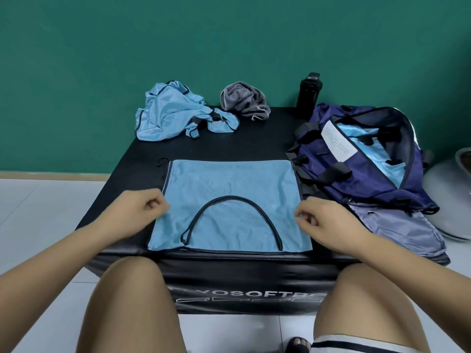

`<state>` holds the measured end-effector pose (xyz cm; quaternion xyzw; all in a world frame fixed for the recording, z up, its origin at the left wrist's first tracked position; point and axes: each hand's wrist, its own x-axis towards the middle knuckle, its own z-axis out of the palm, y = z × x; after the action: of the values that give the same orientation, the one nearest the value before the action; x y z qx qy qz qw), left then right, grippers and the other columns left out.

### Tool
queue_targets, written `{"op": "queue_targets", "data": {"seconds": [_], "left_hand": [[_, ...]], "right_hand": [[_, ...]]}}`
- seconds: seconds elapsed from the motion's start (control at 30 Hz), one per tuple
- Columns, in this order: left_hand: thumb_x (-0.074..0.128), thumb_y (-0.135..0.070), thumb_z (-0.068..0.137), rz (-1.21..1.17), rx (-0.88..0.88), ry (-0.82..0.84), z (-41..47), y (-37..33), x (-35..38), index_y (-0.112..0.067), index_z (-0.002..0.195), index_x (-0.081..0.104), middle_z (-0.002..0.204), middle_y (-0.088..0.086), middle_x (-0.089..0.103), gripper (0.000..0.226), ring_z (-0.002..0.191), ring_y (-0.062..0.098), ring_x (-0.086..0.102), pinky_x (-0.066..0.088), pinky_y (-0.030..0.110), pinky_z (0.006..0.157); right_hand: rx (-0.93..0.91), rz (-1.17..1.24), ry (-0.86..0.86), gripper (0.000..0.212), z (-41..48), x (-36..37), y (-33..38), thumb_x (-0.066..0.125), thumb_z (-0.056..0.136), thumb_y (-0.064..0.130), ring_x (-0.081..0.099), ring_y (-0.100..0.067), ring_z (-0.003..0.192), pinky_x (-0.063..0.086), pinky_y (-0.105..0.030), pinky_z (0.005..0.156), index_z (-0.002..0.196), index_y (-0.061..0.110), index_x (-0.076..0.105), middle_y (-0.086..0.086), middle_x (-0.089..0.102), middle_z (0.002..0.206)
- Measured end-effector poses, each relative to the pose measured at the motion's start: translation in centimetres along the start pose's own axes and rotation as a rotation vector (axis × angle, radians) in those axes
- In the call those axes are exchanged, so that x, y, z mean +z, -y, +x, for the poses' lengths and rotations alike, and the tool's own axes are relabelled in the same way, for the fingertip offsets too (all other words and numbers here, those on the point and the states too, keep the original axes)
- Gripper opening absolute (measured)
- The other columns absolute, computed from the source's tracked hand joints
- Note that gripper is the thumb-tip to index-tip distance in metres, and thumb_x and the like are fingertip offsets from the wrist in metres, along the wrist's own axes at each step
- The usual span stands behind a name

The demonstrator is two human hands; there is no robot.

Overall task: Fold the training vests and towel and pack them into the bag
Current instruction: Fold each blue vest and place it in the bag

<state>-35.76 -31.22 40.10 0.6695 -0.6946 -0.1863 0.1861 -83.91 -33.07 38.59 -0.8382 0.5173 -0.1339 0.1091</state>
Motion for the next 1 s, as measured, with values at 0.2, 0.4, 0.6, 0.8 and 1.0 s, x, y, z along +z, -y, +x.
{"op": "queue_targets", "data": {"seconds": [0.2, 0.4, 0.6, 0.8, 1.0], "left_hand": [[0.08, -0.045, 0.088, 0.058, -0.376, -0.015, 5.2, 0.5, 1.0, -0.02, 0.09, 0.066, 0.088, -0.006, 0.071, 0.029, 0.085, 0.016, 0.064, 0.049, 0.035, 0.073], [0.078, -0.046, 0.082, 0.231, -0.438, 0.094, 8.1, 0.4, 2.0, -0.01, 0.103, 0.057, 0.099, 0.007, 0.067, 0.047, 0.087, 0.024, 0.063, 0.049, 0.037, 0.066], [0.079, -0.029, 0.069, 0.228, -0.433, 0.079, 9.9, 0.2, 2.2, -0.009, 0.068, 0.061, 0.067, 0.004, 0.064, 0.027, 0.062, 0.025, 0.061, 0.043, 0.03, 0.054], [0.077, -0.026, 0.068, 0.301, -0.422, 0.101, 12.2, -0.8, 2.0, -0.015, 0.06, 0.044, 0.057, 0.0, 0.046, 0.036, 0.052, 0.021, 0.044, 0.032, 0.026, 0.049], [0.077, -0.028, 0.074, 0.405, -0.37, 0.067, 16.3, -2.1, 1.8, -0.011, 0.067, 0.056, 0.067, 0.003, 0.061, 0.028, 0.06, 0.023, 0.058, 0.041, 0.028, 0.053]], "right_hand": [[0.448, -0.034, 0.058, 0.034, 2.1, 1.3, -1.0, 0.071, 0.09, 0.053, 0.063, -0.016, 0.073, 0.055, -0.039, 0.066, 0.089, 0.026, 0.051, 0.007, 0.065, 0.078], [0.602, 0.124, 0.094, 0.038, 3.8, 1.4, -0.3, 0.076, 0.088, 0.051, 0.063, -0.017, 0.071, 0.048, -0.035, 0.063, 0.088, 0.015, 0.062, 0.002, 0.069, 0.077], [0.637, 0.222, 0.113, 0.037, 4.8, 1.6, -1.1, 0.079, 0.083, 0.038, 0.039, -0.018, 0.06, 0.033, -0.033, 0.06, 0.072, 0.018, 0.05, 0.0, 0.045, 0.066], [0.679, 0.358, 0.149, 0.037, 4.6, 1.7, -1.1, 0.076, 0.085, 0.032, 0.039, -0.02, 0.049, 0.034, -0.029, 0.054, 0.067, 0.016, 0.048, -0.004, 0.049, 0.057], [0.717, 0.55, 0.201, 0.026, 3.1, 2.0, 2.3, 0.069, 0.093, 0.025, 0.064, -0.029, 0.051, 0.044, -0.031, 0.049, 0.076, 0.006, 0.064, -0.01, 0.075, 0.067]]}}
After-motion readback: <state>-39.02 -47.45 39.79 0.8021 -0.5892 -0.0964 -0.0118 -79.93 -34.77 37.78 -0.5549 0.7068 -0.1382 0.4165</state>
